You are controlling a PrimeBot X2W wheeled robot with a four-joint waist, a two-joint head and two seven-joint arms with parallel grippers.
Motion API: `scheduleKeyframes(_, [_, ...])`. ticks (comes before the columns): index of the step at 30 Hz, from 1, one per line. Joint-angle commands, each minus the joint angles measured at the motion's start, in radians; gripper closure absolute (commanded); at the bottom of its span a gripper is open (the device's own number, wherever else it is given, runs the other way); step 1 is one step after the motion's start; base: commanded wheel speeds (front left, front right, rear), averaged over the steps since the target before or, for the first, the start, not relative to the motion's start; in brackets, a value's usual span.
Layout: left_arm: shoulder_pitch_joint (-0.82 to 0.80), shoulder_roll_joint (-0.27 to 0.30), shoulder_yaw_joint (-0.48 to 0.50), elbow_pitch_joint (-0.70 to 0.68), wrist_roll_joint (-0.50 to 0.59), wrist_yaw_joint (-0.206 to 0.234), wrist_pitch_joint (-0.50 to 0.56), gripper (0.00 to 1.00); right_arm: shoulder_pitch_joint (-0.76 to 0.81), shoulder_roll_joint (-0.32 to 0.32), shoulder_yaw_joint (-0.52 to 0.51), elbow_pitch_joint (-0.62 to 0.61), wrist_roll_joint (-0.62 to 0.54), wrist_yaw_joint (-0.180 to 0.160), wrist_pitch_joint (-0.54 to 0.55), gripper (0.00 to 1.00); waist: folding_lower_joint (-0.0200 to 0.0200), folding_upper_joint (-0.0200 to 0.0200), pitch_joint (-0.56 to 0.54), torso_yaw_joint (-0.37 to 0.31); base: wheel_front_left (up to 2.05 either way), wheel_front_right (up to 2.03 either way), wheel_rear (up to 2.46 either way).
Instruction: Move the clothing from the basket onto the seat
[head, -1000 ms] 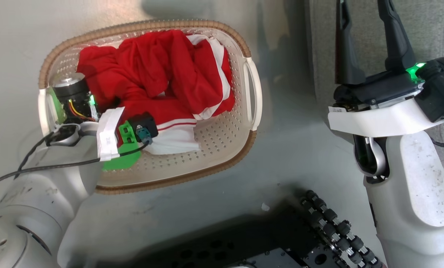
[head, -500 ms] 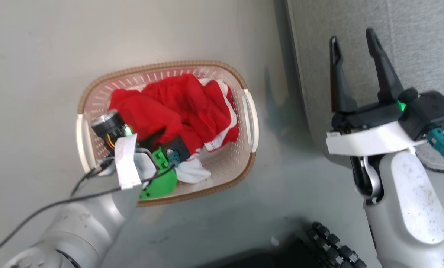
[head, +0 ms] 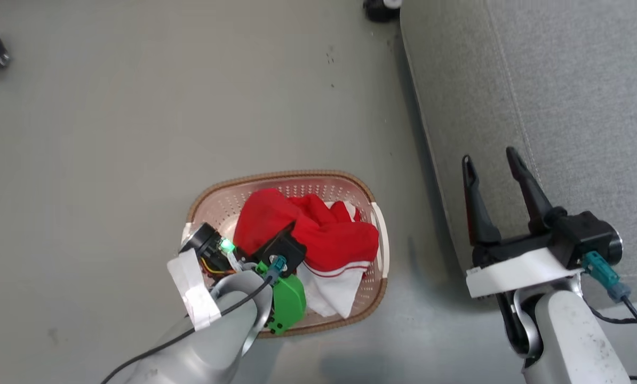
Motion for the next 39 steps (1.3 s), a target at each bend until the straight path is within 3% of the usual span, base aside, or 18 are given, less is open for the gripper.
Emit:
scheduleKeyframes(1, [0.042, 0.006, 0.016, -0.035, -0.011, 0.011, -0.003, 1.00, 0.035, -0.004, 0.005, 0.008, 0.004, 0.000, -0.003, 0.00, 0.0001, 0.0000, -0.212, 0.092, 0.00, 0.00, 0.00])
scheduleKeyframes(9, [0.190, 0.015, 0.141, -0.242, -0.058, 0.042, -0.004, 1.00, 0.143, -0.004, 0.007, 0.033, 0.012, 0.000, -0.003, 0.00, 0.0001, 0.0000, -0.377, 0.129, 0.00, 0.00, 0.00])
scheduleKeyframes(15, [0.252, 0.013, 0.238, -0.383, -0.069, 0.045, -0.004, 1.00, 0.191, -0.004, 0.012, 0.035, 0.027, 0.000, -0.003, 0.00, 0.0001, 0.0000, -0.430, 0.153, 0.00, 0.00, 0.00])
scheduleKeyframes(27, [0.287, 0.008, 0.377, -0.570, -0.035, 0.024, -0.003, 1.00, 0.238, -0.004, 0.053, 0.042, 0.055, 0.000, -0.003, 0.00, 0.0001, 0.0000, -0.468, 0.170, 0.00, 0.00, 0.00])
scheduleKeyframes(39, [0.299, 0.004, 0.420, -0.602, -0.003, -0.009, -0.003, 1.00, 0.224, -0.003, 0.110, 0.010, 0.066, 0.000, -0.003, 0.00, 0.0001, 0.0000, -0.454, 0.180, 0.00, 0.00, 0.00])
